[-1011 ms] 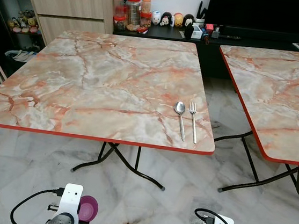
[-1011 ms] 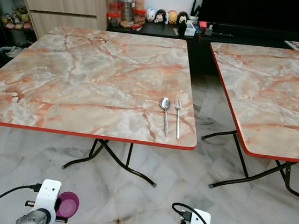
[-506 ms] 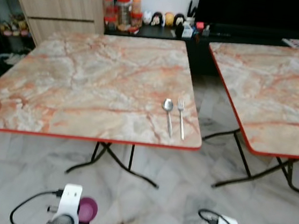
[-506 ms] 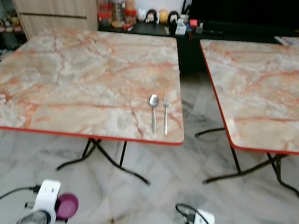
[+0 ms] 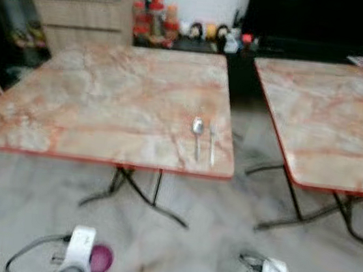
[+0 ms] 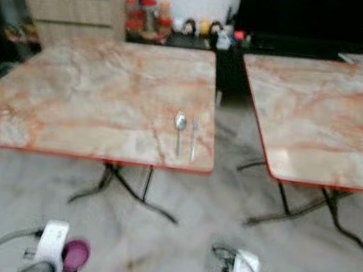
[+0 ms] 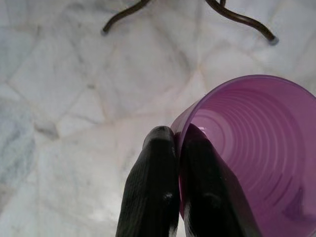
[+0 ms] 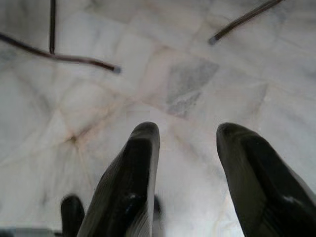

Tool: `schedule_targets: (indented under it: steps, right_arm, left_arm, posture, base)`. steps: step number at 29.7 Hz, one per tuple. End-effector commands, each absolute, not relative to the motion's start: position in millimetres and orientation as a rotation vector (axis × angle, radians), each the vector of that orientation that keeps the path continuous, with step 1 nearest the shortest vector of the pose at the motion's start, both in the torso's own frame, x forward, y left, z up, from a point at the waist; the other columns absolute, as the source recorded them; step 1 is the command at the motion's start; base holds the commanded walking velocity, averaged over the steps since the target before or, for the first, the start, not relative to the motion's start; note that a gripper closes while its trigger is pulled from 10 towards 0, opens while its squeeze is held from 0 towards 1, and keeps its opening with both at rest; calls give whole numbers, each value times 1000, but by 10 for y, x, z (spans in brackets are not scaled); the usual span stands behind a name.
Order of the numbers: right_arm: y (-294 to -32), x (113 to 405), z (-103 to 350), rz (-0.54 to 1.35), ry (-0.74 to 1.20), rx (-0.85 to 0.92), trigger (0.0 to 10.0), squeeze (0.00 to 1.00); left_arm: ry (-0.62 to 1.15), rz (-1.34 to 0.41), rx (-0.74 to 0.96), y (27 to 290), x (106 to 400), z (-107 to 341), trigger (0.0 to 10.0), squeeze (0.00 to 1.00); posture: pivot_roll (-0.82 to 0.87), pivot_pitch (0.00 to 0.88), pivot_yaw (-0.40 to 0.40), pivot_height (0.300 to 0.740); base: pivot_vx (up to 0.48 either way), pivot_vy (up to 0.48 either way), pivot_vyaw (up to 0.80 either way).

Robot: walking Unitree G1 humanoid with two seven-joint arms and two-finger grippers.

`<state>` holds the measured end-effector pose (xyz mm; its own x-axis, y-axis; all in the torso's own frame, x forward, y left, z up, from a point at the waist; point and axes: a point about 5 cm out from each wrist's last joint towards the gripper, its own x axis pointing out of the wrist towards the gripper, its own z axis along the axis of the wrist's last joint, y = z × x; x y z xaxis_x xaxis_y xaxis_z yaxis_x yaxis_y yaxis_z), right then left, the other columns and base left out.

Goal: Setting the table

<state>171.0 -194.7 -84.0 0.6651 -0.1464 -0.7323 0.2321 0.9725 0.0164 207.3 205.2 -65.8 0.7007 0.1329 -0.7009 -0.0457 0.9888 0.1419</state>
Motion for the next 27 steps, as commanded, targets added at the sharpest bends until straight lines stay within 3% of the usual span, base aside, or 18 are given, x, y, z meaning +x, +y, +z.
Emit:
schedule_targets:
  steps: [1,27]
  right_arm:
    - [-2008,1742,-816,-221,805,90,10000,0]
    - [-2008,1735,-819,-222,808,95,10000,0]
  left_arm:
    - [781,89,119,2013,2108,-645,10000,0]
    - [789,86,128,2037,2071,-661,10000,0]
  posture:
    - [-24,0,13,740]
    - [-38,0,25,740]
  base:
    - [0,-277,0]
    - [0,-274,0]
